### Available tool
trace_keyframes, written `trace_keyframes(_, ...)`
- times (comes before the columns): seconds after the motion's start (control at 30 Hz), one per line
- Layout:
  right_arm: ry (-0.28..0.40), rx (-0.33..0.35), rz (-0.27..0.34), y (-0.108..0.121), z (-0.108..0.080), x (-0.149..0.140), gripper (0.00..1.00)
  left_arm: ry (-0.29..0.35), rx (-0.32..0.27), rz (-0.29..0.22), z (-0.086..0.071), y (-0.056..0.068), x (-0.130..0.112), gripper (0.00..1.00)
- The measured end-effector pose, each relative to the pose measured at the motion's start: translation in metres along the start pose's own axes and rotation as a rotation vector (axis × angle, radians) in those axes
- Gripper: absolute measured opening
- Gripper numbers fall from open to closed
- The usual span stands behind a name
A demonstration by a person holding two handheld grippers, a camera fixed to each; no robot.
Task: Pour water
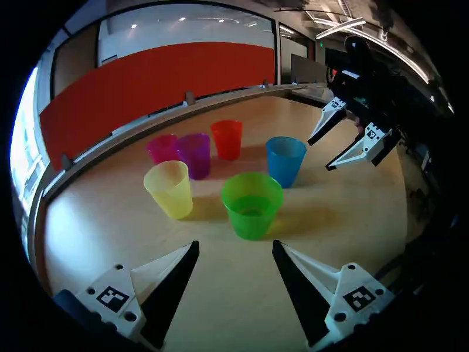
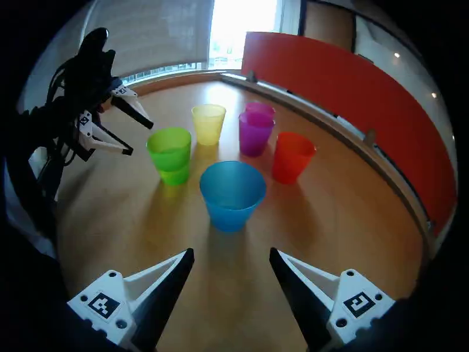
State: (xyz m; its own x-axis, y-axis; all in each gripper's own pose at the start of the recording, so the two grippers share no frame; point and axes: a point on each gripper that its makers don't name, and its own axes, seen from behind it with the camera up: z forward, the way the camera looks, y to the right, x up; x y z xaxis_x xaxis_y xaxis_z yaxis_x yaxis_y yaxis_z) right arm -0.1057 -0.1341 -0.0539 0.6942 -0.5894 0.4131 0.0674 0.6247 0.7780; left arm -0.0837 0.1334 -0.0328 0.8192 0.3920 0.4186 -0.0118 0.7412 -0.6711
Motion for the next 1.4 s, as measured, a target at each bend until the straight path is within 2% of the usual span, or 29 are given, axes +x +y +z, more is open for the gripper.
trace_keyframes(0.2,0.028,-0.067,0.045,0.006,-0.016,-0.009,1.0,0.035,0.079,-0.026,-0.017,-0.017,-0.001,0.93)
trace_keyframes(0.47,0.105,-0.168,0.108,0.019,-0.042,-0.009,1.0,0.082,0.183,-0.072,-0.034,-0.04,-0.008,0.92)
trace_keyframes(0.8,0.192,-0.283,0.207,0.035,-0.067,-0.012,1.0,0.165,0.267,-0.147,-0.056,-0.06,-0.008,0.93)
trace_keyframes(1.0,0.258,-0.383,0.223,0.046,-0.085,-0.002,0.99,0.234,0.311,-0.188,-0.071,-0.069,0.001,0.93)
trace_keyframes(1.2,0.336,-0.517,0.235,0.069,-0.1,0.007,0.98,0.309,0.338,-0.207,-0.082,-0.074,0.016,0.93)
trace_keyframes(1.4,0.386,-0.577,0.237,0.075,-0.108,0.016,0.99,0.372,0.387,-0.225,-0.094,-0.084,0.028,0.92)
